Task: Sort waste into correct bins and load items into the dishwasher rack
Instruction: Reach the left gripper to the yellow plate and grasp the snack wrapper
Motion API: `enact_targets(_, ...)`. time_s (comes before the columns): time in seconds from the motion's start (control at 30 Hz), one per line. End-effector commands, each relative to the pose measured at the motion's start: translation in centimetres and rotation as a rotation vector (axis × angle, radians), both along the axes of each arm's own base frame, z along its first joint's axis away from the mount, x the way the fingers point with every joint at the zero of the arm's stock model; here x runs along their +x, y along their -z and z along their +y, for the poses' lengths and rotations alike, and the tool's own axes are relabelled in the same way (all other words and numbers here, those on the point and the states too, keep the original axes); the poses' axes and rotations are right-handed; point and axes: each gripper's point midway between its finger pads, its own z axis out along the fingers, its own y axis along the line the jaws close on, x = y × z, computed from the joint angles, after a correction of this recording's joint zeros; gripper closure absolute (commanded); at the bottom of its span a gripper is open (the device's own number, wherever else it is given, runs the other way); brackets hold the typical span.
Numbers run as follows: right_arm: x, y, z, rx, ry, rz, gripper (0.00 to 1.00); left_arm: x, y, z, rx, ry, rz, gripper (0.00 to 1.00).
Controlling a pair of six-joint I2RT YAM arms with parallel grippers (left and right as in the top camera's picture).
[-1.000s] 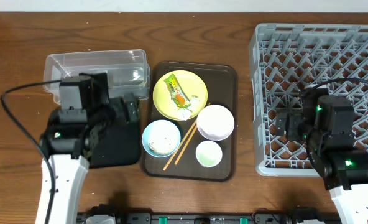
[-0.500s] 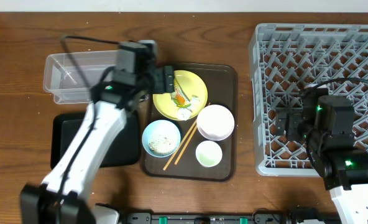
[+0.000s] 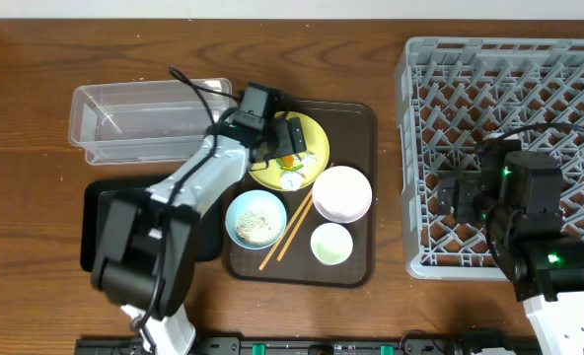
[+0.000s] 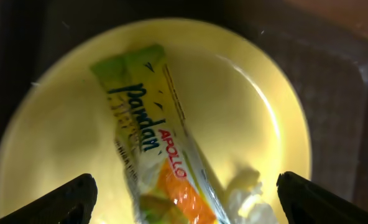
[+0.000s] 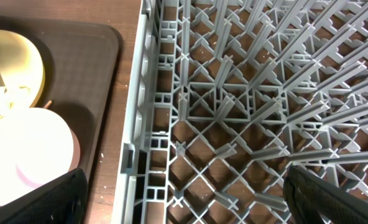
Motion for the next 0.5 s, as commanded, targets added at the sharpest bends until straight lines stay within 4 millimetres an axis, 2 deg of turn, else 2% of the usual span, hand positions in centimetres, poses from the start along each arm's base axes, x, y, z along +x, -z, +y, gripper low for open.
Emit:
enact_targets(0.0,0.3,-1.1,0.0,0.013,-0.003,-0.027,0.01,0.3,1.2,-0.5,0.006,-0.015,0.018,0.06)
enact_targets(0.13,0.3,-1.1,0.1,0.015,-0.005,-0.028,0.01,-0.3,2.8,-0.9,0.021,-0.003,0.054,0.16)
enact_targets(0.3,0.3,-1.1,0.1,0.015,-0.005,-0.028,0.01,-1.0,3.3,-1.3,0.030,0.011,0.074,0.44)
enact_targets(0.47,0.3,-1.1,0.1,0.015,-0.005,-0.028,0.01,-1.2,3.4,-1.3,0.034,0.013,0.082,0.64)
